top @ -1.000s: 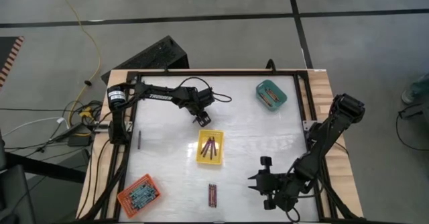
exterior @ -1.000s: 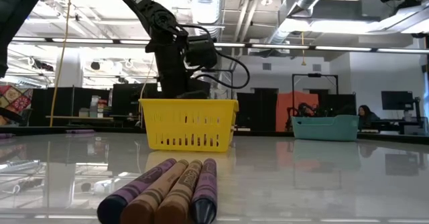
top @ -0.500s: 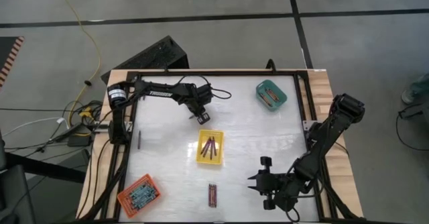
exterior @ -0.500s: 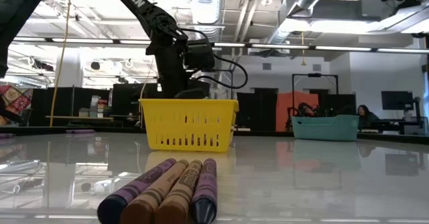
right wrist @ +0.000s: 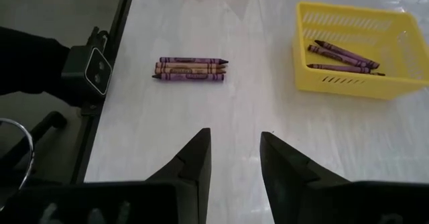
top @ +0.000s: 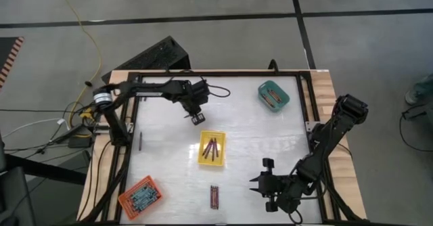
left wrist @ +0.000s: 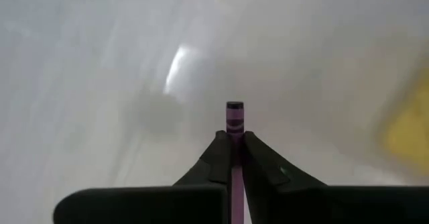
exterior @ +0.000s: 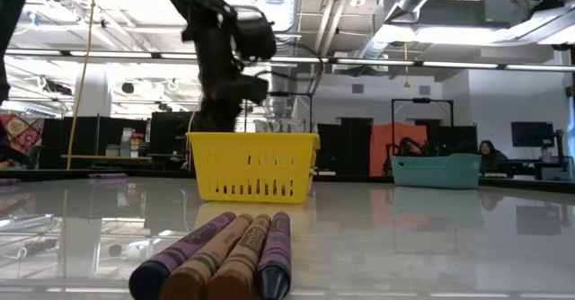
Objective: Sort crayons
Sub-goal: Put the violet crayon into the yellow basket
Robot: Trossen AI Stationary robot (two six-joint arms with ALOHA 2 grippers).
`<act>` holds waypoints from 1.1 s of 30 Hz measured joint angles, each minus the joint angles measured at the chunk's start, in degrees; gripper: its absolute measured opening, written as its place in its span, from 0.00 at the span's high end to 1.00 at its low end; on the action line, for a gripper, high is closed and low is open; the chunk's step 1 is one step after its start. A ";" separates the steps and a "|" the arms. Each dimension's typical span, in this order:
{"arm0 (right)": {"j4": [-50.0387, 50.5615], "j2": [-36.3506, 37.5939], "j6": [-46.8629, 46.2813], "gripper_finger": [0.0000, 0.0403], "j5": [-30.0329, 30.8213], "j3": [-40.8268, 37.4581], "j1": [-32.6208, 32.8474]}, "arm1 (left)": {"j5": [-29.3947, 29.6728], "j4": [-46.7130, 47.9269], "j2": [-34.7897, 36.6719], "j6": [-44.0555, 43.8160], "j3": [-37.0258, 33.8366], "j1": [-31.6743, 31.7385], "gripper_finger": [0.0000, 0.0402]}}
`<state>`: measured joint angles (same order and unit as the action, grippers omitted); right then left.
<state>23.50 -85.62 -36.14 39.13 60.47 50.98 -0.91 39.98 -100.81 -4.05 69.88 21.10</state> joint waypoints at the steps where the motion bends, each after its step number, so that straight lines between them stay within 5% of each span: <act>1: -0.01 0.00 0.04 0.70 0.02 -0.01 0.00 | -0.02 1.02 1.20 0.37 -0.05 -0.53 1.00; 17: 0.77 0.00 0.61 0.70 0.28 0.00 -0.61 | -0.43 1.04 11.82 -1.23 0.05 -10.76 1.00; 26: 0.81 0.00 0.59 0.70 0.31 0.00 -0.61 | -1.75 -12.24 11.82 -9.67 0.07 -18.79 1.00; 33: 0.65 0.00 0.18 0.70 0.55 0.00 0.01 | 8.10 -24.18 11.53 -15.71 -0.11 -27.69 1.00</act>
<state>24.15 -85.62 -35.96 39.69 60.47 50.99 7.19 15.80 -89.27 -19.76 69.77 -6.58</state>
